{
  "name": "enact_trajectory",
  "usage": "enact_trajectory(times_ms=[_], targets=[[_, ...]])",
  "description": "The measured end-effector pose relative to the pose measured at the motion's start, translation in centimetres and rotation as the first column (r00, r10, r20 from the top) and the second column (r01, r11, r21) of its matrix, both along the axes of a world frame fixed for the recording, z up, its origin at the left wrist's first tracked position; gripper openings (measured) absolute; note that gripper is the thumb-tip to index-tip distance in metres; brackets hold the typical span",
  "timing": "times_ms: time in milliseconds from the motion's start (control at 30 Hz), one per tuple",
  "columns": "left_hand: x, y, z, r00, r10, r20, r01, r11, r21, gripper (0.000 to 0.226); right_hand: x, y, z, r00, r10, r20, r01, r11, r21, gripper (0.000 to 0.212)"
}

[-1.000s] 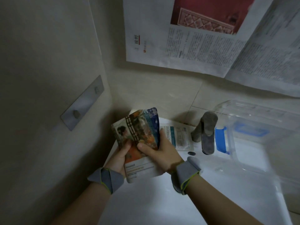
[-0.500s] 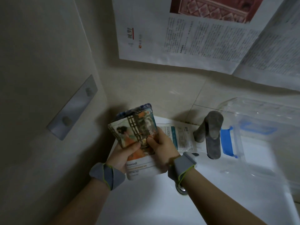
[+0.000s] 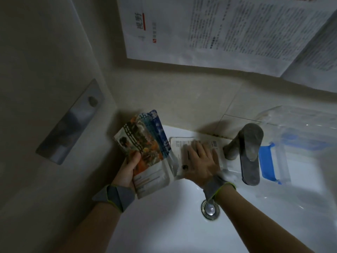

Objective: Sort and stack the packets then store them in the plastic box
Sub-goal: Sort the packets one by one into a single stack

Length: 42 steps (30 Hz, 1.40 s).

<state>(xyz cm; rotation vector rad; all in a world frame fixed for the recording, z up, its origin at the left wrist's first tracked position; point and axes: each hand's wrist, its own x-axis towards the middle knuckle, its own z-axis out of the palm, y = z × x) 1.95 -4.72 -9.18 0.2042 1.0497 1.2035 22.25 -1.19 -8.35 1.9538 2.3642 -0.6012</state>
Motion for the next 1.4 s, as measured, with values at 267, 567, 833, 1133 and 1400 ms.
enact_trajectory(times_ms=[267,567,833,1133,1400], targets=[[-0.6,-0.7,-1.1,1.000,0.003,0.017,-0.003,1.000,-0.005,0.115,0.0,0.6,1.4,0.996,0.018,0.085,-0.017,1.000,-0.008,0.048],[-0.2,-1.5,-1.0,0.996,0.035,0.080,-0.036,0.999,0.002,0.119,-1.5,-1.2,9.3,0.721,-0.292,-0.628,0.539,0.807,0.243,0.027],[1.4,-3.6,1.4,0.984,-0.040,0.174,0.033,0.998,0.045,0.123,1.6,-3.3,12.7,0.442,-0.372,-0.816,0.662,0.749,0.017,0.024],[3.3,-5.3,3.3,0.989,-0.049,0.139,0.044,0.998,0.040,0.126,2.4,-5.9,14.2,0.245,-0.288,-0.926,0.708,0.705,-0.032,0.018],[4.2,-6.6,4.7,0.985,-0.082,0.151,0.053,0.981,0.184,0.091,1.8,-7.3,15.0,0.321,-0.179,-0.930,0.662,0.744,0.086,0.019]])
